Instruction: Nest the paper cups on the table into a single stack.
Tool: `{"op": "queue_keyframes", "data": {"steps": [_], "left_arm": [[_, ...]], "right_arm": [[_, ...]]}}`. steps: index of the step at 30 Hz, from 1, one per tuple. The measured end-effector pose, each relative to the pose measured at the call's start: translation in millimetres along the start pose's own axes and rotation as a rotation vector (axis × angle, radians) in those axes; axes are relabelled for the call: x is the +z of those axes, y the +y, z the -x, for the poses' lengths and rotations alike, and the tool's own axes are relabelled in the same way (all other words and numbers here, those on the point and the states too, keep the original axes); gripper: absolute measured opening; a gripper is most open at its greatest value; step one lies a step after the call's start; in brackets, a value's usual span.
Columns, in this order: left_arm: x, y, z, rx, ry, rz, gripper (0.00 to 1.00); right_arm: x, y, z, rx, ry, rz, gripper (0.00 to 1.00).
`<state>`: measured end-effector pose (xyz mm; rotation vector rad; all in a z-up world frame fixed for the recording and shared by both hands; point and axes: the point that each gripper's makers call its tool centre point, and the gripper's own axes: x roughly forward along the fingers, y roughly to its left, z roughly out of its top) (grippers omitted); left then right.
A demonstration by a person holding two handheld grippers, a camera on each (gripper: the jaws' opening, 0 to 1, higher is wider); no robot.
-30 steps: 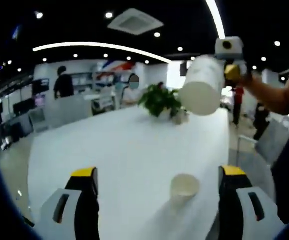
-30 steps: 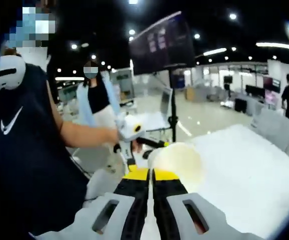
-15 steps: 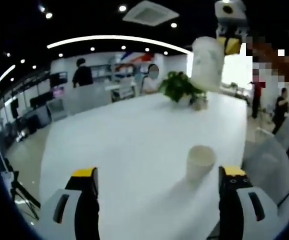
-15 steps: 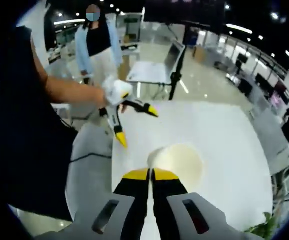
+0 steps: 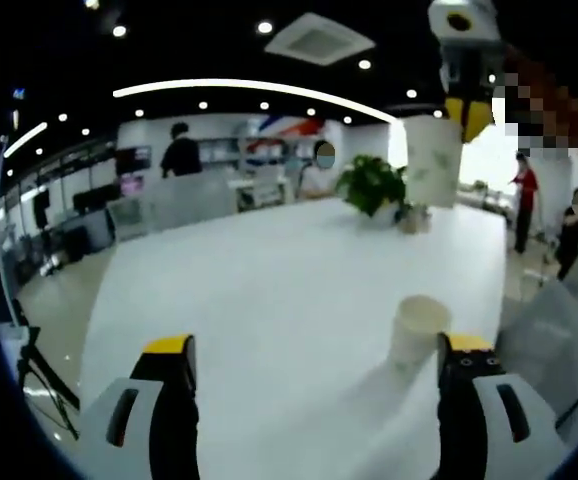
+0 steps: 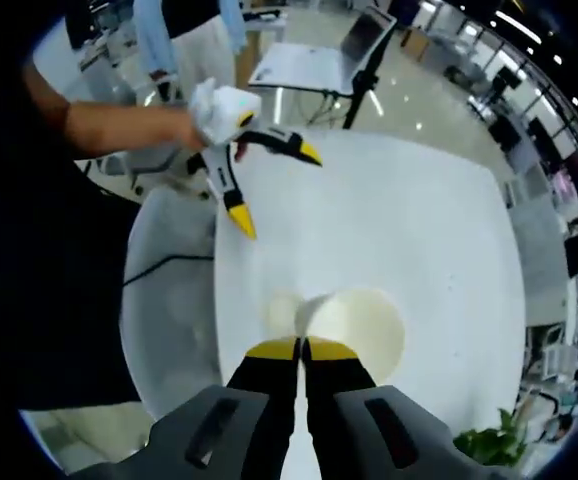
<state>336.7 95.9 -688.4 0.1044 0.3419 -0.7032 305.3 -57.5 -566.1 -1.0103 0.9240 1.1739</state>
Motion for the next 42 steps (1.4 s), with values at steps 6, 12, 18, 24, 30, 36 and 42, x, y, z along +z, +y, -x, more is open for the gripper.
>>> {"op": "queue_keyframes", "data": {"steps": [6, 12, 18, 24, 30, 36, 42], "left_arm": [[0.7, 0.0, 0, 0.000, -0.005, -0.004, 0.98], [-1.7, -2.1, -1, 0.005, -0.003, 0.000, 0.98], [-5.7, -2.7, 0, 0.012, 0.004, 0.007, 0.98], [-9.2, 0.0, 2, 0.024, 0.007, 0.016, 0.98], [-13.7, 0.7, 3, 0.027, 0.011, 0.024, 0.98], [-17.2, -1.4, 3, 0.024, 0.022, 0.019, 0.98], [-16.1, -0.8, 2, 0.025, 0.024, 0.014, 0.97]], "right_arm": [[-0.7, 0, 2, -0.004, 0.005, -0.024, 0.00], [-1.5, 5, -6, 0.004, 0.004, -0.024, 0.00], [-9.6, 2, -23, -0.018, 0.036, -0.015, 0.00], [-10.2, 9, -38, 0.008, 0.039, -0.042, 0.00], [-11.1, 14, -54, 0.016, 0.041, -0.061, 0.00], [-14.2, 22, -71, 0.028, 0.041, -0.091, 0.00], [-20.7, 25, -84, 0.021, 0.054, -0.094, 0.00]]}}
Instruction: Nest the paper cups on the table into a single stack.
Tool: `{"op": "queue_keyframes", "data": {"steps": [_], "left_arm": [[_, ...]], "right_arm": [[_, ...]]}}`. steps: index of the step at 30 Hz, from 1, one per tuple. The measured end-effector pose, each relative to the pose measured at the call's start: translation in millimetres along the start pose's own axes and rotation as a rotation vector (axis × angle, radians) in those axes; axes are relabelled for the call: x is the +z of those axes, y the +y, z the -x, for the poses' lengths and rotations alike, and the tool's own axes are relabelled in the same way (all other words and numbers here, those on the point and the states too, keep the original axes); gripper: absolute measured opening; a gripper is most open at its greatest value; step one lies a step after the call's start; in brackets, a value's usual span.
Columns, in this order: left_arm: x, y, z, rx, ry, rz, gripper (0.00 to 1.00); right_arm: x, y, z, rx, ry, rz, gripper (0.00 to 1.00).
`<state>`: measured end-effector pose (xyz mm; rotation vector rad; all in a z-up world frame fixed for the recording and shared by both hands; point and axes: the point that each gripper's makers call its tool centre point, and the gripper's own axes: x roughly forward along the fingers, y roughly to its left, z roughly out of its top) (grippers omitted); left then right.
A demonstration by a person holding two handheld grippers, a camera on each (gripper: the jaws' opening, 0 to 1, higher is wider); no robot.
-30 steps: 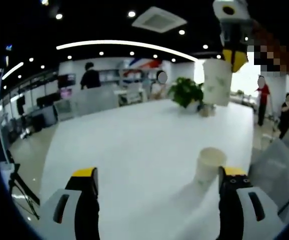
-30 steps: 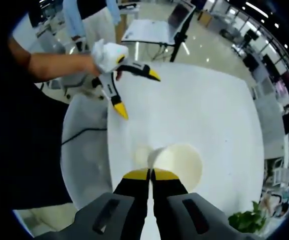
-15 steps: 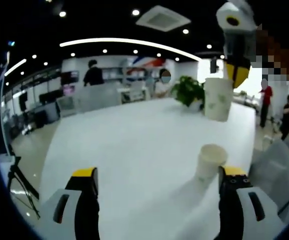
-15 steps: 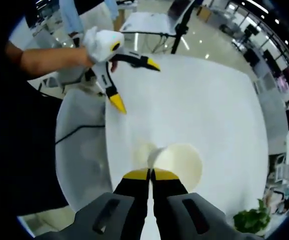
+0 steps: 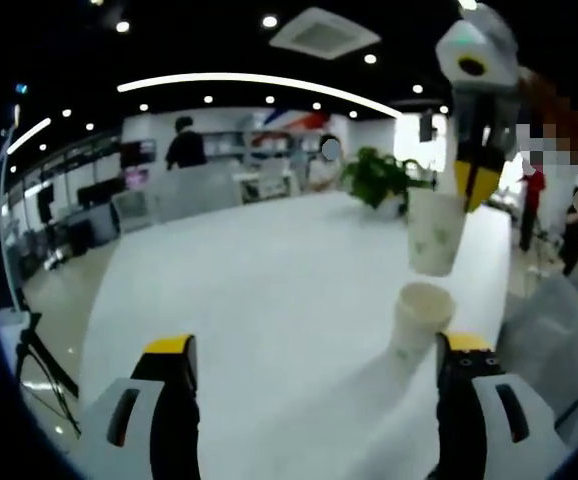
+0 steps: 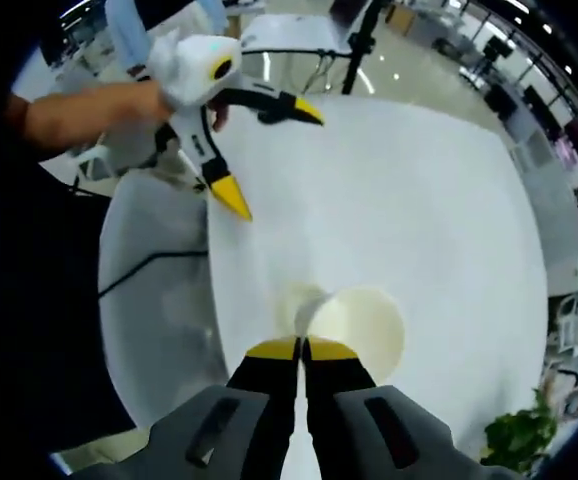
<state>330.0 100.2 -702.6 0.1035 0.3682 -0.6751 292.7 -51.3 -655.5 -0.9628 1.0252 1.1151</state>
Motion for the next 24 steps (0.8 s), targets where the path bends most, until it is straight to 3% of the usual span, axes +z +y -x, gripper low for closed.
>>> {"op": "queue_keyframes", "data": {"steps": [9, 24], "left_arm": [[-0.5, -1.9, 0, -0.002, 0.006, -0.010, 0.96], [-6.3, -4.6, -1, -0.002, 0.022, -0.013, 0.95]], "right_arm": [[-0.8, 6, -16, 0.028, -0.025, -0.036, 0.00], [-7.2, 18, -58, 0.058, -0.011, -0.071, 0.00]]}}
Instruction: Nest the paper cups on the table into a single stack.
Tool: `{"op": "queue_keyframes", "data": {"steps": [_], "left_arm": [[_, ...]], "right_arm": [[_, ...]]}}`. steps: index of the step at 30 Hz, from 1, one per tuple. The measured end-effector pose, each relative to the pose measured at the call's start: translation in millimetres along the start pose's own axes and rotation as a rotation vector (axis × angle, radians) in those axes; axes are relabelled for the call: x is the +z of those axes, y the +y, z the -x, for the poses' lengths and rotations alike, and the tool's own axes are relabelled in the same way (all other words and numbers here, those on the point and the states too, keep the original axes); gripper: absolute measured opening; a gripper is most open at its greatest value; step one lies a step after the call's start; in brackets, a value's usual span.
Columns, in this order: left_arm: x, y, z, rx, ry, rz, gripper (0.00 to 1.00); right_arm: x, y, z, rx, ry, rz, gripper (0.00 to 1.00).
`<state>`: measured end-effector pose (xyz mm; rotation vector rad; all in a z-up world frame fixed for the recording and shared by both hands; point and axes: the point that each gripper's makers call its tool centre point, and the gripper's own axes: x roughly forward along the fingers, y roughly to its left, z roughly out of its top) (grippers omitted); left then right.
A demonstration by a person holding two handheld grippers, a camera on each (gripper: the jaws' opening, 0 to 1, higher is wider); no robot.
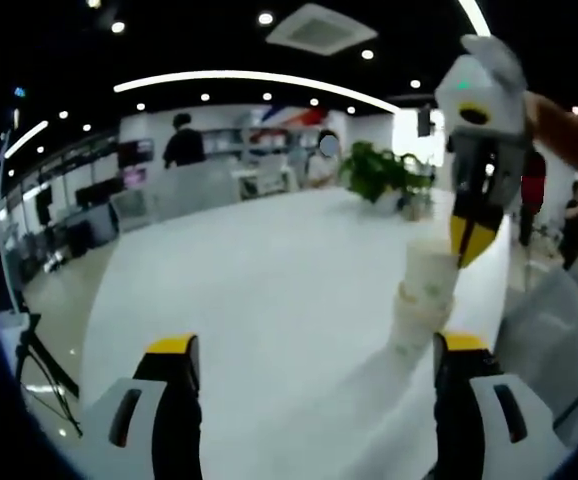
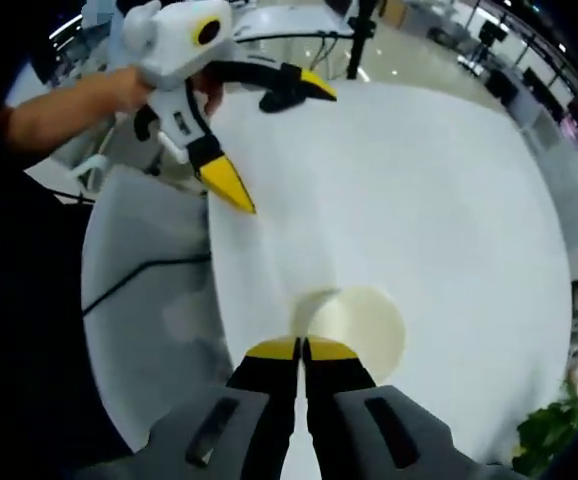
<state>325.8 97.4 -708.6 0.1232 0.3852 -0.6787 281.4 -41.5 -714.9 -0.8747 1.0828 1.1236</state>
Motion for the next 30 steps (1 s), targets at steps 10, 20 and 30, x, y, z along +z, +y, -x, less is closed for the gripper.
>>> {"op": "queue_keyframes", "data": {"steps": [10, 20, 30], "left_arm": [[-2.1, -1.8, -1, -0.002, 0.005, 0.003, 0.94], [-2.3, -5.1, -4, -0.008, 0.012, 0.000, 0.94], [-5.1, -7.7, -4, -0.009, 0.019, 0.001, 0.94]], "right_arm": [[-9.0, -1, -21, -0.002, -0.008, -0.024, 0.00], [-15.2, 2, -33, -0.001, 0.000, -0.017, 0.00], [-15.8, 7, -38, 0.011, -0.022, -0.037, 0.00]]}}
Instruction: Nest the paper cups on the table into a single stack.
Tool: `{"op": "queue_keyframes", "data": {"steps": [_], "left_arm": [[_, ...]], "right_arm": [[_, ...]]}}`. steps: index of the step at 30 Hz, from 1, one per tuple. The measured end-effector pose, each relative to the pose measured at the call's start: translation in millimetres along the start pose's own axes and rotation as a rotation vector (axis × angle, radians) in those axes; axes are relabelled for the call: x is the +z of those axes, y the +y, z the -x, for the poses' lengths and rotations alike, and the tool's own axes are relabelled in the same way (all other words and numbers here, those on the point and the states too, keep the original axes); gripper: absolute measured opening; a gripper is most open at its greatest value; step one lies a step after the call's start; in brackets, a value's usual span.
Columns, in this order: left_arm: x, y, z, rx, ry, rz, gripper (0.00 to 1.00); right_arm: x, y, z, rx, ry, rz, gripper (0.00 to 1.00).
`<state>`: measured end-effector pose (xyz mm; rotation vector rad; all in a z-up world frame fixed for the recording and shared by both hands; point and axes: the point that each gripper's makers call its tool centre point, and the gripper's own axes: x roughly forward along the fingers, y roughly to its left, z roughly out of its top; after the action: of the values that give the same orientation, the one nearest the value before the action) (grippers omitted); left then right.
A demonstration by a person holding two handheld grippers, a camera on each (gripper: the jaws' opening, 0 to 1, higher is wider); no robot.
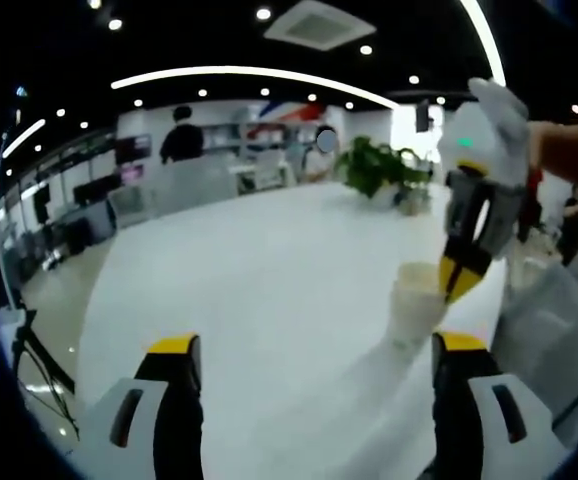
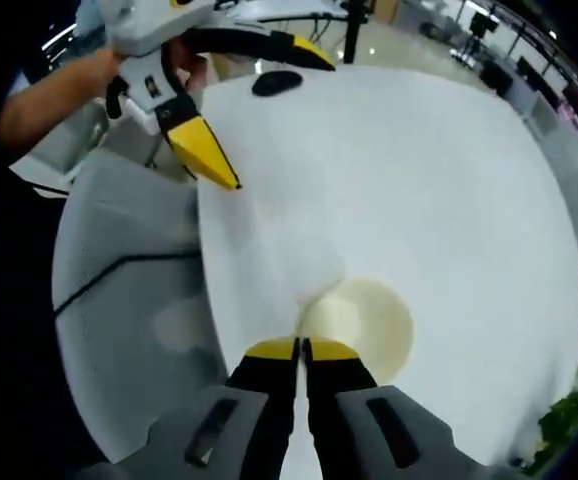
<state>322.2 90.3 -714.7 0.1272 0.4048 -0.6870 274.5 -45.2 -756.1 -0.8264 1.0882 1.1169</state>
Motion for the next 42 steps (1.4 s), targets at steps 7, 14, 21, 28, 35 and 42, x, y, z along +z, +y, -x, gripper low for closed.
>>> {"op": "queue_keyframes", "data": {"steps": [7, 14, 21, 28, 35, 42], "left_arm": [[2.2, -0.2, 0, 0.002, -0.005, -0.001, 0.93], [-1.1, -2.4, 1, 0.000, 0.001, 0.001, 0.93], [-9.3, -14.8, -3, -0.023, 0.003, 0.014, 0.97], [-17.6, -40.4, -10, -0.065, -0.021, 0.034, 0.98], [-20.9, -57.2, -22, -0.084, -0.049, 0.046, 0.98], [-33.4, -75.0, -34, -0.127, -0.015, 0.005, 0.96]], "right_arm": [[7.4, -6, 1, -0.034, -0.084, 0.079, 0.06], [21.7, -17, 22, -0.031, -0.253, 0.025, 0.41], [20.4, -30, 44, -0.053, -0.505, -0.052, 0.59], [4.1, -21, 46, -0.090, -0.708, -0.160, 0.84], [-25.8, -32, 30, -0.235, -0.849, -0.332, 0.86], [-45.4, -39, 13, -0.296, -0.876, -0.403, 0.82]]}}
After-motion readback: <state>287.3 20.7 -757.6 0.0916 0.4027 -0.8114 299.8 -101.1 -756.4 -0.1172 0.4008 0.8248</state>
